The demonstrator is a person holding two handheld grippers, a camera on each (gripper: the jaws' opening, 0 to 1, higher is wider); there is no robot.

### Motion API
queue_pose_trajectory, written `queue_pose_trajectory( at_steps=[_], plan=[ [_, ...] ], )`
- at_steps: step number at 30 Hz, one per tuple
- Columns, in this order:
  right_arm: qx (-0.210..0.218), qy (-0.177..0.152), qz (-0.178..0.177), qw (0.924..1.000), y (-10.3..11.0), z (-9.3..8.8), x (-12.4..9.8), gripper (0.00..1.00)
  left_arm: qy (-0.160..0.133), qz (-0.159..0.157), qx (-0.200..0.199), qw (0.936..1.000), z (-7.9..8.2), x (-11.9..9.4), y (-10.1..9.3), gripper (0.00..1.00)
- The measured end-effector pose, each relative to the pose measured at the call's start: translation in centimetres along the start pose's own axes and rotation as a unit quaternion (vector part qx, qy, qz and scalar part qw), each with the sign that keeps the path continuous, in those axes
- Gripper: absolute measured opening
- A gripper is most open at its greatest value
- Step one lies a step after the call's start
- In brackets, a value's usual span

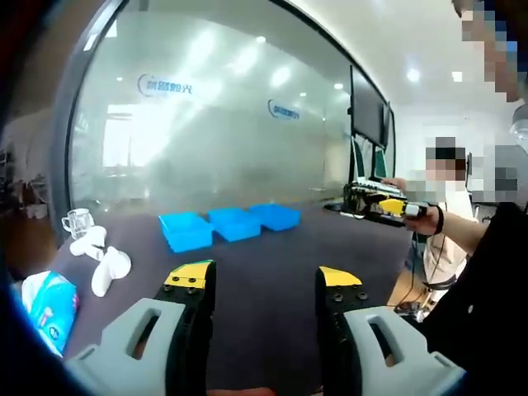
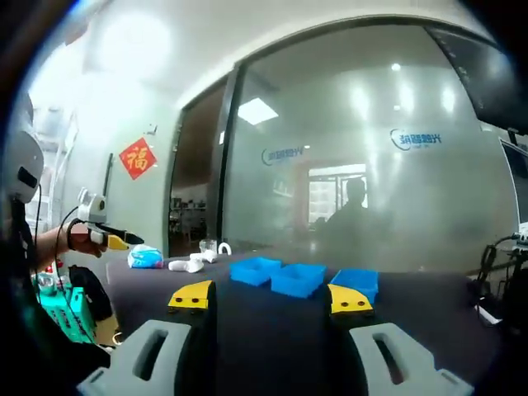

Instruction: Sort the screws, nuts, and washers into the corresponding bins

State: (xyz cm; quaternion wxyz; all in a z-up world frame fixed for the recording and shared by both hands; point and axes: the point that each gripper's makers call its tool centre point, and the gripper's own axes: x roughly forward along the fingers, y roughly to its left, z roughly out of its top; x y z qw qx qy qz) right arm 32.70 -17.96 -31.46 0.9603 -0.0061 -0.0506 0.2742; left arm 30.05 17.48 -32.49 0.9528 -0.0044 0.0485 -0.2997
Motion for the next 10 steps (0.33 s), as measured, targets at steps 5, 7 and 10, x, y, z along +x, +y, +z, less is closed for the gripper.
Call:
queue_pose_trajectory(
  at_steps=[5, 7, 10],
  plan=[
    [-0.004, 0.001, -0.011, 0.9999, -0.48, -0.01, -0.52, 0.47, -0.002, 0.0, 0.001, 1.0, 0.12, -0.07, -0.01, 0.48],
    [-0.006, 0.001, -0.012, 0.9999, -0.52, 0.01, -0.57, 0.47, -0.003, 0.0, 0.002, 1.0, 0.2, -0.09, -0.03, 0.48],
    [-0.007, 0.0, -0.012, 0.9999, -0.47, 0.08, -0.58, 0.47, -0.004, 0.001, 0.002, 1.0, 0.25, -0.18, -0.02, 0.48]
  ],
)
